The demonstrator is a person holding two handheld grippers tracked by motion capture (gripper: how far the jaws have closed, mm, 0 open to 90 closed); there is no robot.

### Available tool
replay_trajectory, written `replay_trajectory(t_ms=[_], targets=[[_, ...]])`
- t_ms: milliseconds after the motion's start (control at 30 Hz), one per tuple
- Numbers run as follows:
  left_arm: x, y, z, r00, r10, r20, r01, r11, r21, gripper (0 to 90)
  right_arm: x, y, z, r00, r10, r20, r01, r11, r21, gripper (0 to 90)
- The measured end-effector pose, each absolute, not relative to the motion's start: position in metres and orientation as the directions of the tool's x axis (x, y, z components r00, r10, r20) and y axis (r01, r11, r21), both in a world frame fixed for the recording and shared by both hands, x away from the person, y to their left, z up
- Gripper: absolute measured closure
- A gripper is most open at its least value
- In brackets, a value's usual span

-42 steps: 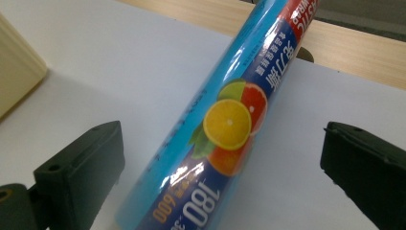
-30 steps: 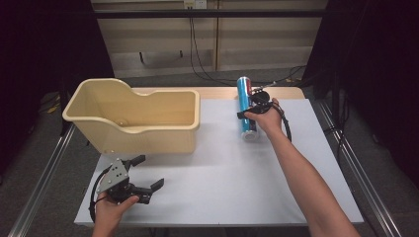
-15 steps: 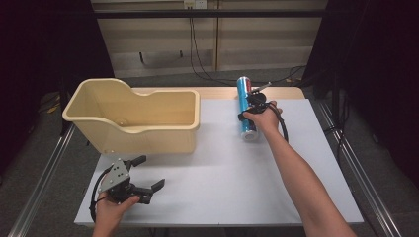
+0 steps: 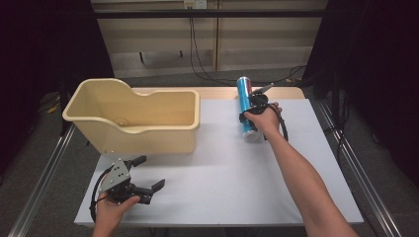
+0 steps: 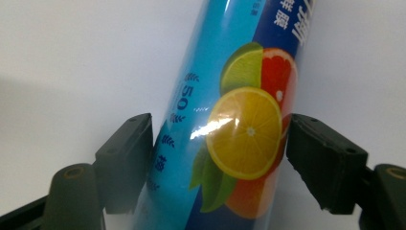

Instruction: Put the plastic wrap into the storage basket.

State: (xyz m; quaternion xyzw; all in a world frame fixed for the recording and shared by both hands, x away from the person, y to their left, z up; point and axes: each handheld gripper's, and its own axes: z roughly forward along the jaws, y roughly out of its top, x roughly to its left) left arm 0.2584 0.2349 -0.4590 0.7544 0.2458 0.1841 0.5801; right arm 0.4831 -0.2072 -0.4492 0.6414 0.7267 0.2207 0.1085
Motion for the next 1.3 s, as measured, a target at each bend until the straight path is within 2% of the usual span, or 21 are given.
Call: replay_trajectory(t_ms=[267, 467, 733, 1300], targets=[[0.258, 0.234, -0.458, 0.813, 0.583, 0.005, 0.151, -0.219, 0.964, 0.0, 0.475, -0.215, -0.445, -0.177, 0.977, 0.122, 0.908, 0.114, 0.403, 31.3], [0.257, 0.234, -0.457, 0.81, 0.587, 0.009, 0.149, -0.219, 0.964, 0.0, 0.463, -0.215, -0.441, -0.233, 0.97, 0.075, 0.913, 0.191, 0.36, 32.0], [0.256, 0.234, -0.457, 0.807, 0.59, 0.013, 0.148, -0.223, 0.964, 0.0, 0.43, -0.222, -0.438, -0.289, 0.956, 0.048, 0.904, 0.256, 0.343, 32.2], [0.254, 0.227, -0.457, 0.813, 0.582, 0.01, 0.154, -0.232, 0.96, 0.0, 0.365, -0.242, -0.433, -0.353, 0.933, 0.065, 0.905, 0.323, 0.277, 32.2]])
